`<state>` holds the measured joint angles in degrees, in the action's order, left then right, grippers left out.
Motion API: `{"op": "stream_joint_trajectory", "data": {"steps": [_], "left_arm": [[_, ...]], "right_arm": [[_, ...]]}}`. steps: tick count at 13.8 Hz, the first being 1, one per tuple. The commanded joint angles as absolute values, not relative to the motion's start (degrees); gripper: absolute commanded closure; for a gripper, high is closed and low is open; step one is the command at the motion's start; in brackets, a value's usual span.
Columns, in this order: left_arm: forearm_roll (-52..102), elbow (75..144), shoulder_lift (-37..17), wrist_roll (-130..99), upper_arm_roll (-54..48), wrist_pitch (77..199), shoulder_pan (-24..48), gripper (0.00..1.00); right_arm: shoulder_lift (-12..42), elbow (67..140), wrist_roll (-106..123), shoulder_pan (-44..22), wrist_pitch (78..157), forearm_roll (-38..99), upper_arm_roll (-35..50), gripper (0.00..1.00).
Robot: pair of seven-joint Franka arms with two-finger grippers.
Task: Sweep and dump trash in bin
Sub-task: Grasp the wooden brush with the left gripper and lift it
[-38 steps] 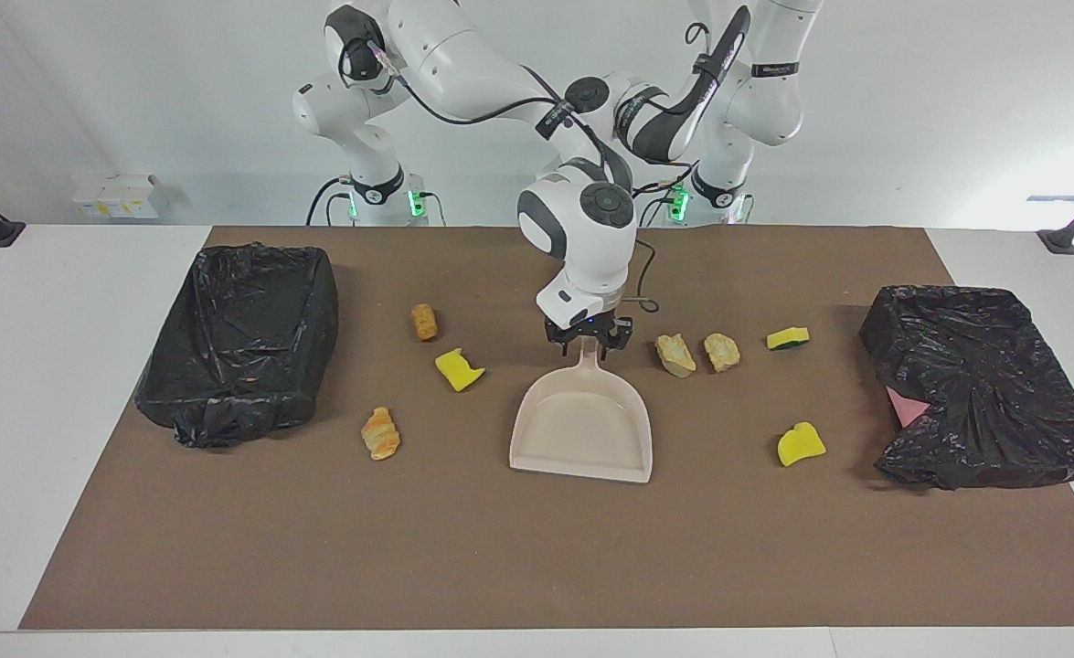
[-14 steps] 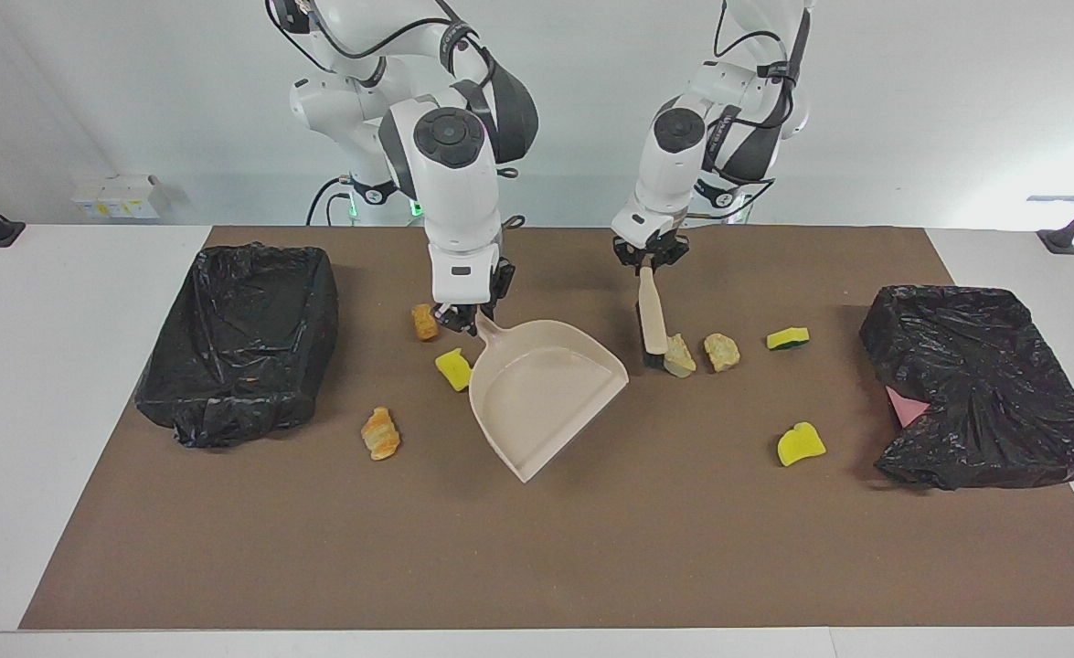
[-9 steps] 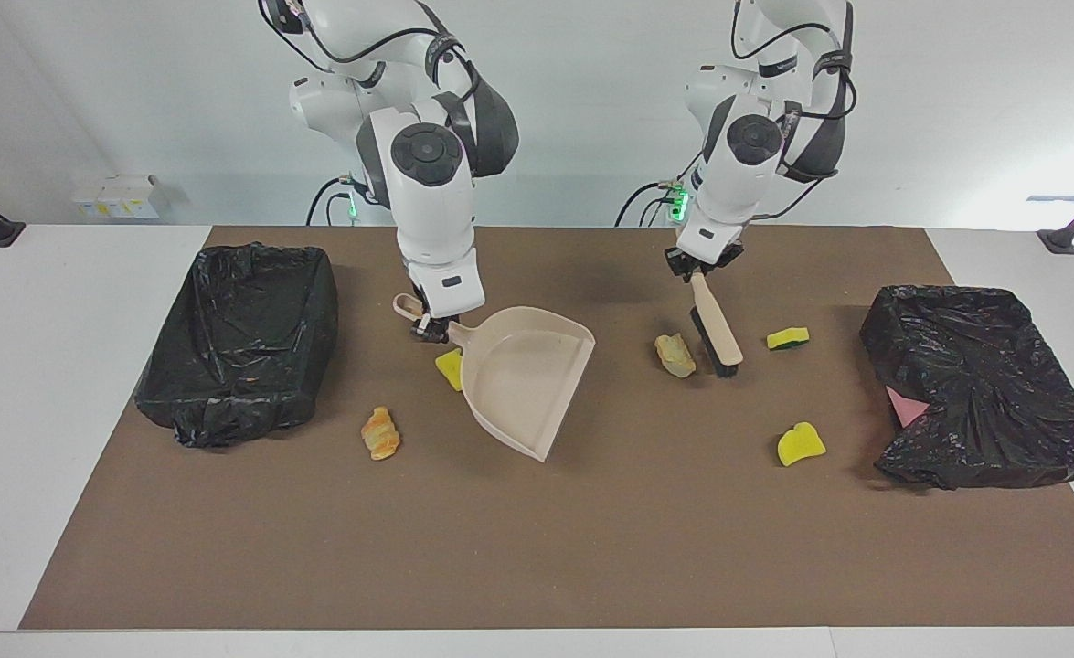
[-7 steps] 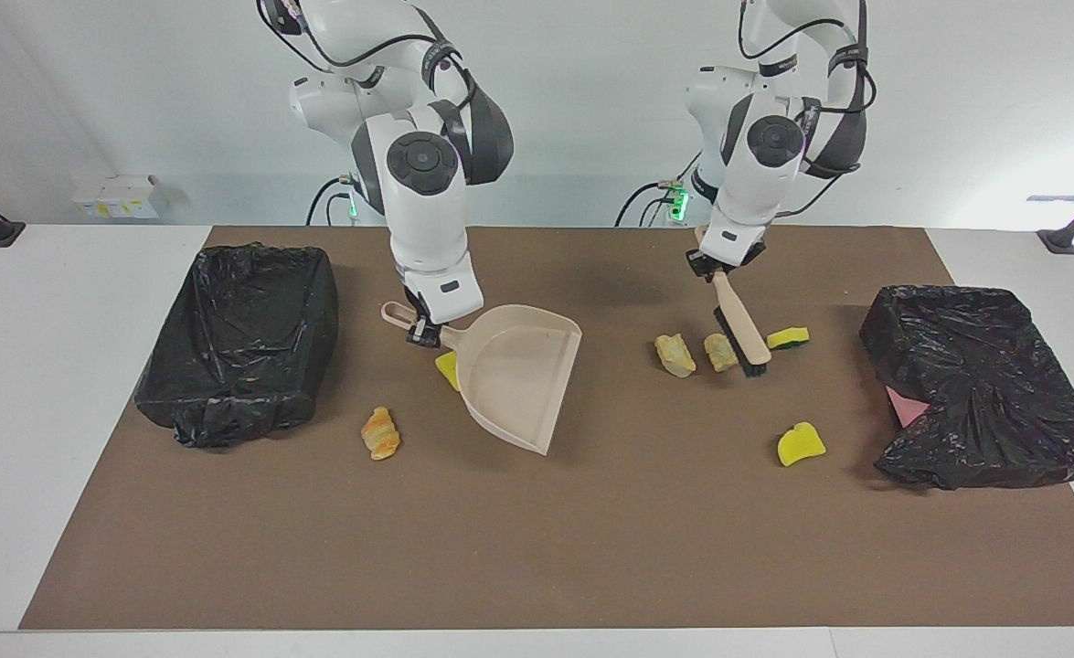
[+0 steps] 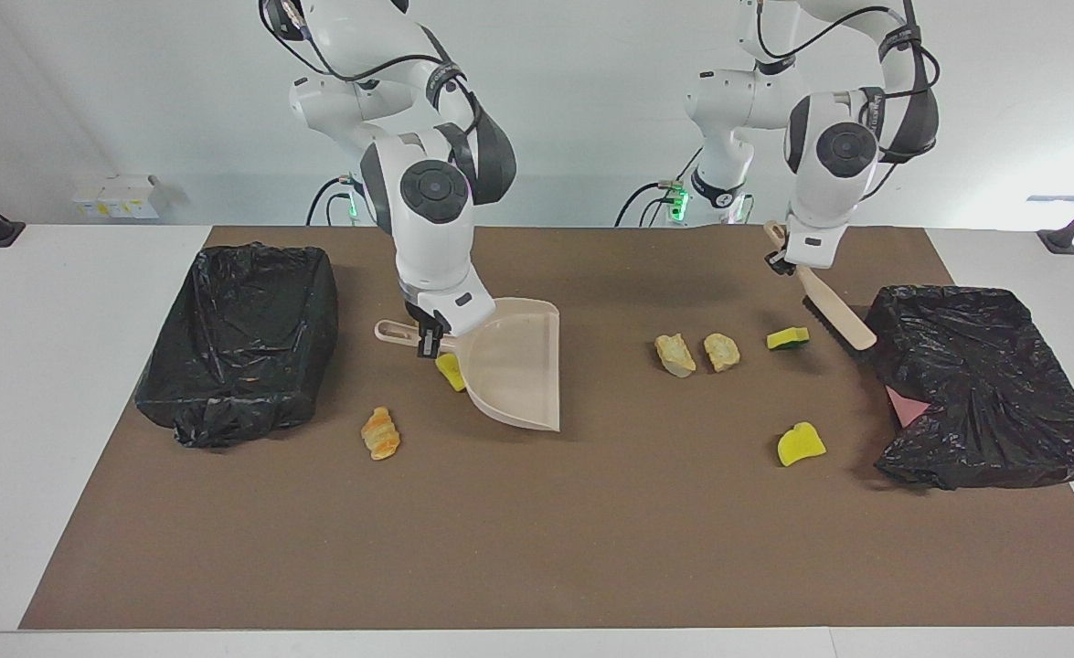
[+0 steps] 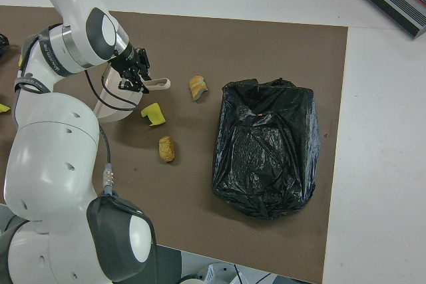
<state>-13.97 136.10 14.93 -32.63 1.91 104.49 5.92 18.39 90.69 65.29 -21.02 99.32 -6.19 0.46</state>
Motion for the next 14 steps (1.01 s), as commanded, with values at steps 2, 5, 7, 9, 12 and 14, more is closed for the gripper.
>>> {"op": "stream_joint_trajectory", "data": {"steps": [2, 5, 7, 9, 12, 14], "left_arm": [[-13.9, 141.9, 17.0, -30.2, 1.3, 106.7, 2.5, 1.0], [-7.2, 144.6, 15.4, -27.2, 1.2, 111.6, 3.5, 1.0], [-3.2, 144.6, 14.3, -26.2, 1.2, 113.7, 7.5, 1.0], [-1.2, 144.3, 13.7, -25.3, 1.2, 114.9, 11.6, 1.0], [7.5, 143.9, 12.7, -20.0, 1.2, 119.3, 15.7, 1.0], [9.0, 143.4, 10.6, -19.6, 1.2, 121.9, 19.6, 1.0]], "right_arm": [[16.9, 92.5, 67.2, -21.2, 100.1, -7.6, 0.9, 1.0], [17.0, 92.5, 67.2, -21.3, 100.3, -7.5, 1.0, 1.0], [17.0, 92.5, 67.2, -21.3, 100.2, -7.5, 0.9, 1.0], [17.0, 92.5, 67.2, -21.1, 100.4, -7.5, 1.0, 1.0], [17.5, 92.3, 67.2, -21.4, 100.7, -7.5, 1.0, 1.0], [18.7, 92.5, 66.4, -24.0, 100.9, -9.6, 0.9, 1.0]]}}
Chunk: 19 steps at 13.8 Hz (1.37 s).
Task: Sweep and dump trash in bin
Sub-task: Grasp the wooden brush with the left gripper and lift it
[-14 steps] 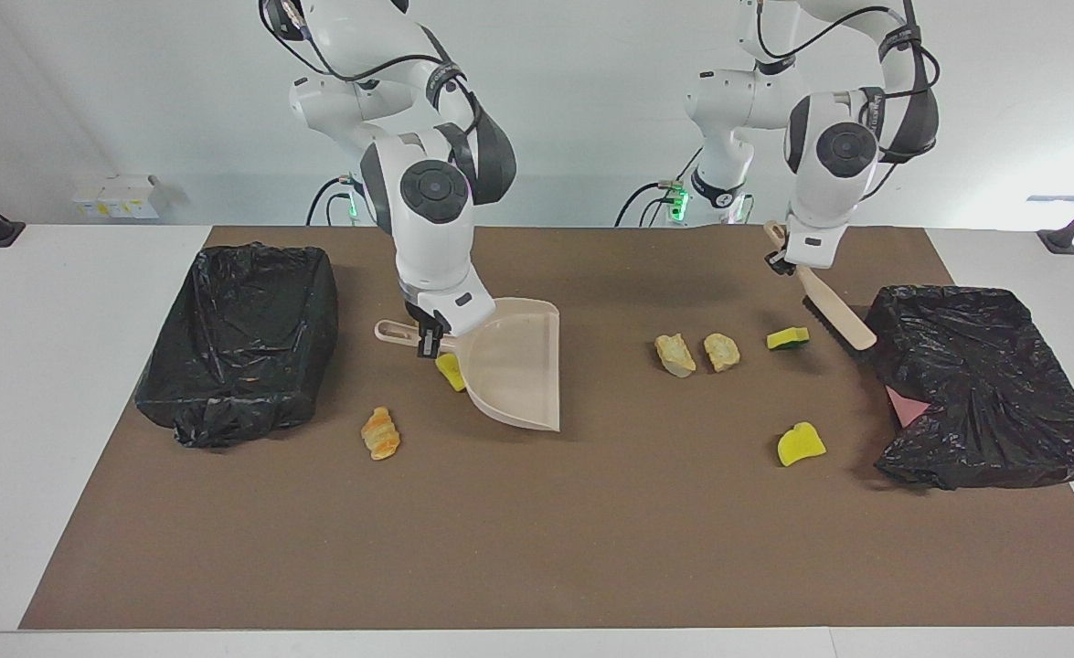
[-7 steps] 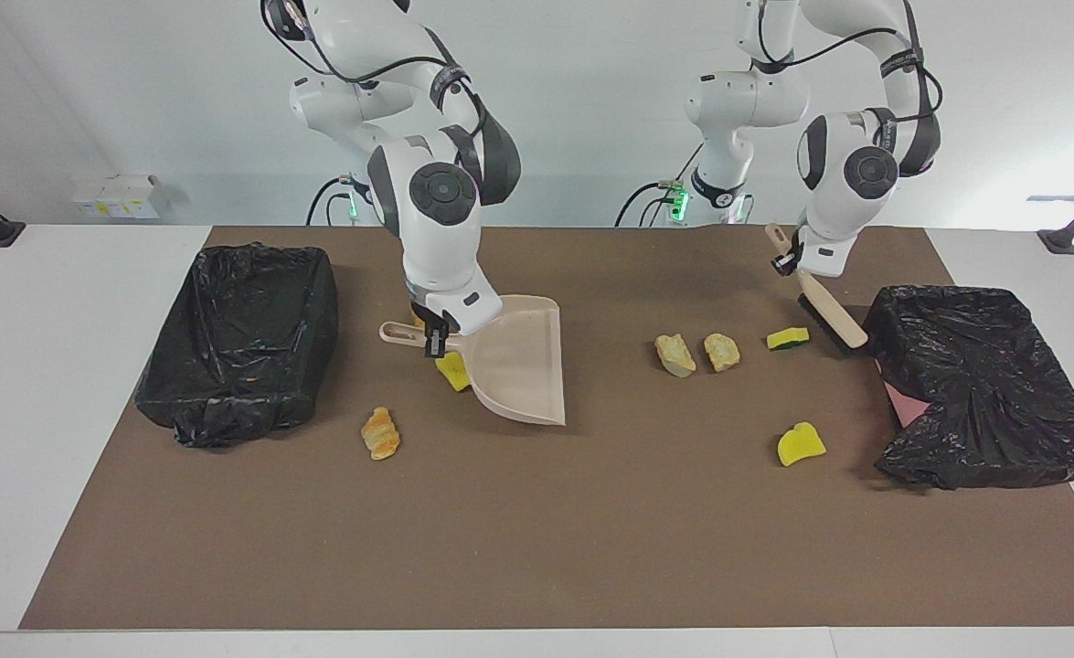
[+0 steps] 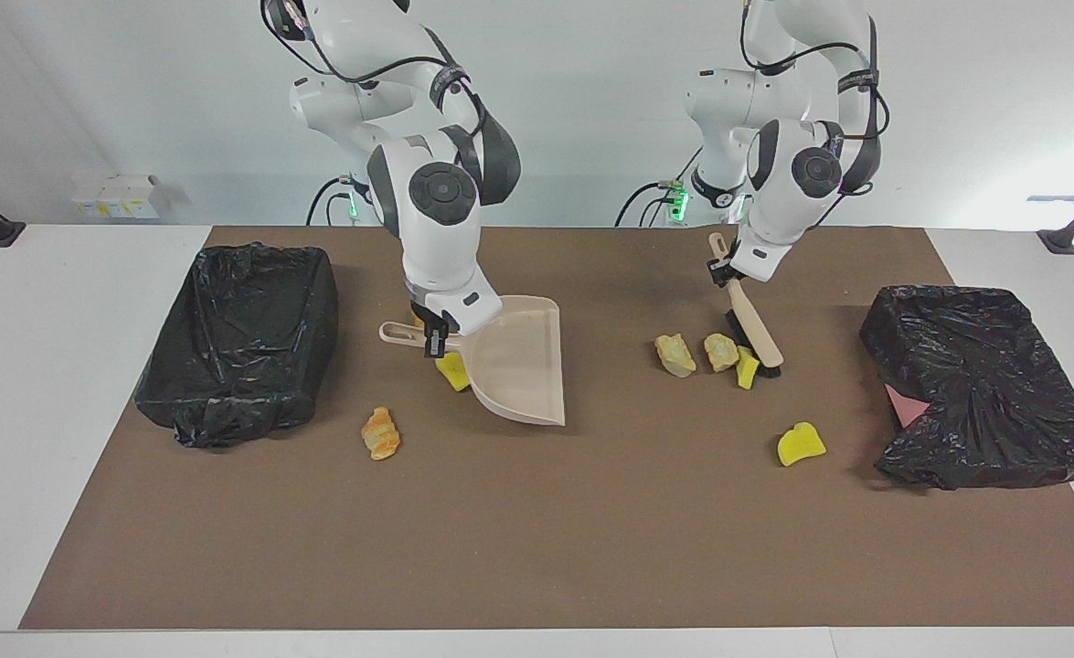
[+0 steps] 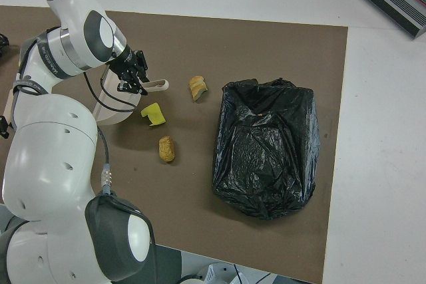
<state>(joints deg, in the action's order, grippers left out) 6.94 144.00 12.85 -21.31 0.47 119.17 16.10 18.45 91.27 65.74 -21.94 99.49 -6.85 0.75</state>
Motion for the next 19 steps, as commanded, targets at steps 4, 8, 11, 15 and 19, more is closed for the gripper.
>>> {"op": "stream_joint_trajectory", "data": {"steps": [4, 8, 11, 15, 19], "left_arm": [[9.3, 139.5, 7.6, -17.4, 1.1, 122.2, 20.7, 1.0], [9.1, 133.7, 6.8, -12.2, 1.4, 119.0, 17.2, 1.0], [7.6, 125.4, 1.2, -7.8, 1.5, 117.1, 13.1, 1.0], [1.3, 114.1, -7.3, -0.9, 1.4, 117.6, 7.0, 1.0], [-3.9, 104.3, -17.2, 10.2, 1.4, 119.1, 2.3, 1.0]], "right_arm": [[21.3, 94.7, 60.9, -27.6, 106.2, -11.6, 1.0, 1.0], [22.5, 95.4, 56.9, -29.1, 109.0, -11.6, 1.1, 1.0], [22.7, 95.3, 54.1, -30.1, 109.0, -11.5, 1.1, 1.0], [22.6, 94.7, 54.0, -30.4, 108.6, -11.2, 1.1, 1.0], [22.6, 94.0, 54.0, -30.5, 108.2, -11.0, 1.1, 1.0]]}}
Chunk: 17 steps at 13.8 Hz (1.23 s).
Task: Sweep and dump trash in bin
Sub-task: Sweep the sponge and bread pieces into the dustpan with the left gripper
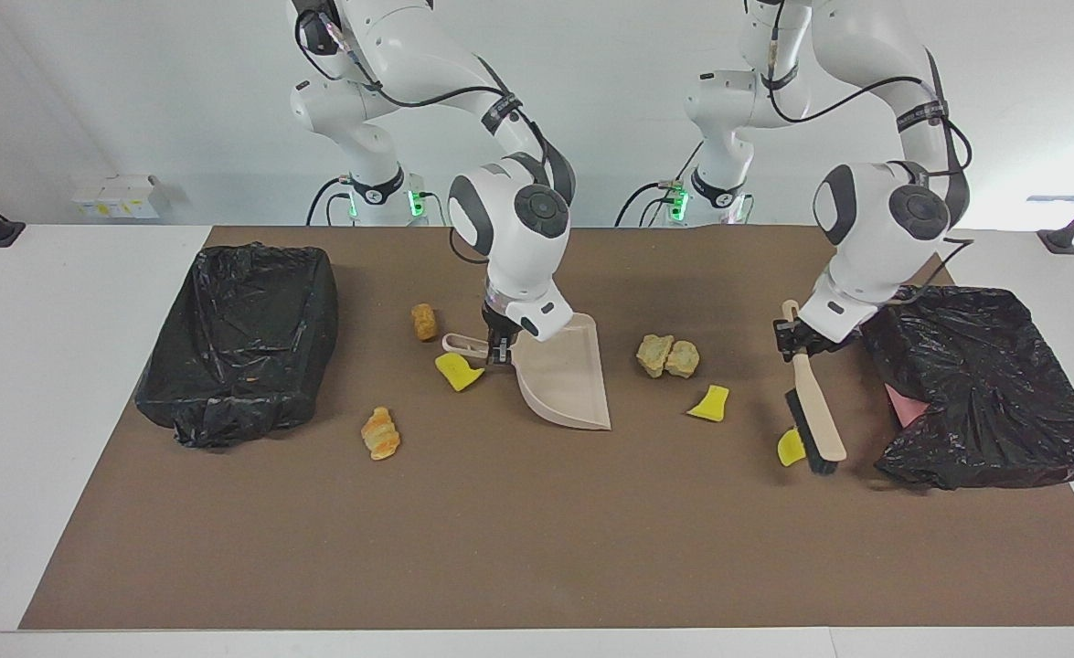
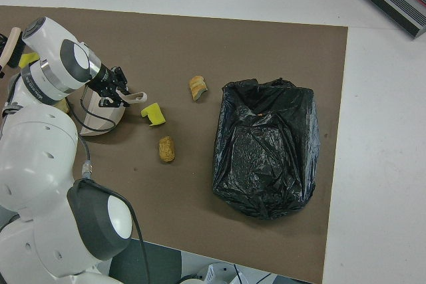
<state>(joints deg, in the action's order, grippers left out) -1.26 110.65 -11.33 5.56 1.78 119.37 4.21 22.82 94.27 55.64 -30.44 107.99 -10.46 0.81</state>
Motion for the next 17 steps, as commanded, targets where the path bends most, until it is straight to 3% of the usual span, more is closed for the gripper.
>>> {"op": "stream_joint_trajectory", "data": {"steps": [1, 5, 12, 17], "left_arm": [[-4.8, 102.3, -18.6, 14.1, 1.4, 119.7, 1.5, 1.0], [-6.2, 103.6, -18.7, 18.3, 1.4, 116.1, 2.6, 1.0], [-5.3, 117.9, -7.8, 16.5, 1.0, 111.6, 4.7, 1.0], [-0.6, 127.7, -1.9, 2.3, 0.9, 112.2, 10.2, 1.0]], "right_arm": [[22.7, 94.0, 54.0, -30.5, 108.2, -11.0, 1.1, 1.0], [22.6, 93.9, 54.0, -30.5, 107.9, -10.9, 1.1, 1.0], [22.7, 94.0, 54.0, -30.6, 107.9, -11.0, 1.1, 1.0], [22.7, 94.0, 54.0, -30.4, 107.9, -11.6, 1.1, 1.0]]}}
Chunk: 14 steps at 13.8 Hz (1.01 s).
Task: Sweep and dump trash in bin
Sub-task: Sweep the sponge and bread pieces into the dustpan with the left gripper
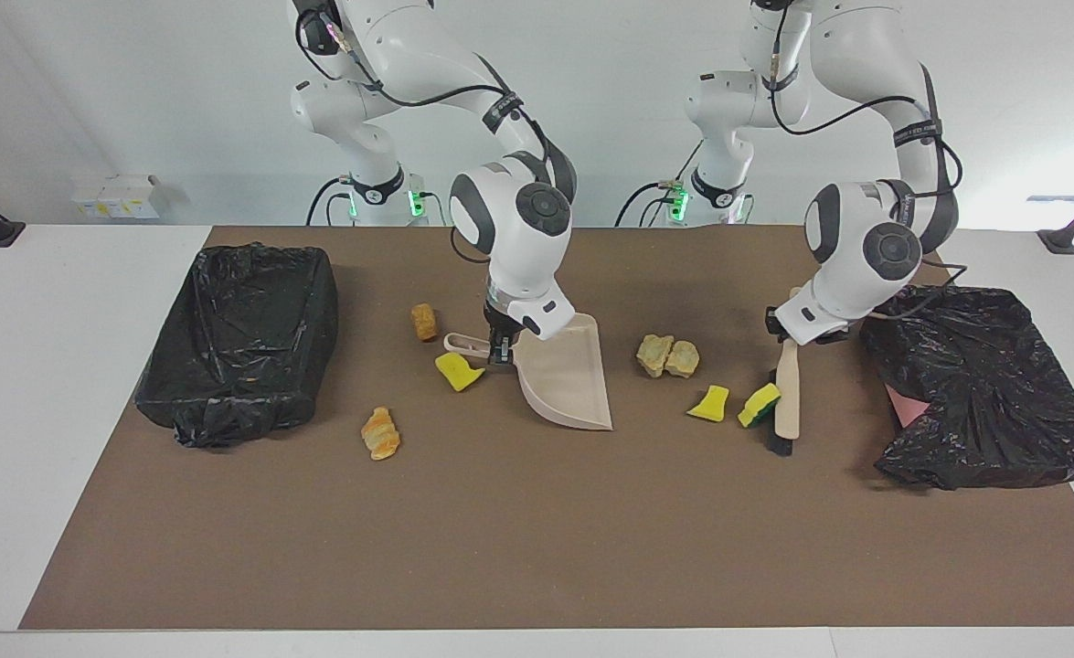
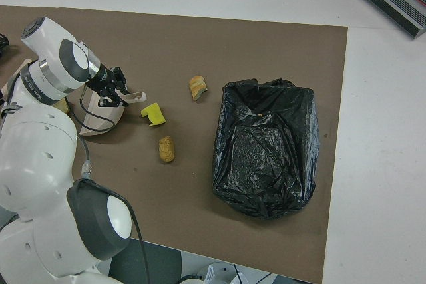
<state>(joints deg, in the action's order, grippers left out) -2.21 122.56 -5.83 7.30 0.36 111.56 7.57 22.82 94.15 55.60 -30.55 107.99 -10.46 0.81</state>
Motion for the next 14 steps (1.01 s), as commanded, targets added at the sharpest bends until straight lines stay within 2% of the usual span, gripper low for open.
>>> {"op": "stream_joint_trajectory", "data": {"steps": [1, 6, 9, 14], "left_arm": [[1.0, 128.7, -1.3, 0.0, 0.9, 112.4, 11.7, 1.0], [9.2, 130.2, -0.7, -12.6, 0.8, 115.6, 19.1, 1.0], [16.1, 130.2, -1.1, -23.6, 0.9, 120.7, 25.8, 1.0], [26.0, 129.0, -2.0, -24.8, 0.8, 125.7, 34.2, 1.0]], "right_arm": [[22.7, 94.1, 54.1, -30.4, 107.9, -11.7, 1.1, 1.0], [22.7, 94.0, 54.3, -30.2, 107.5, -12.0, 1.1, 1.0], [22.8, 94.0, 53.9, -30.3, 107.7, -11.6, 1.1, 1.0], [22.9, 94.2, 53.0, -30.4, 108.6, -11.5, 1.1, 1.0]]}}
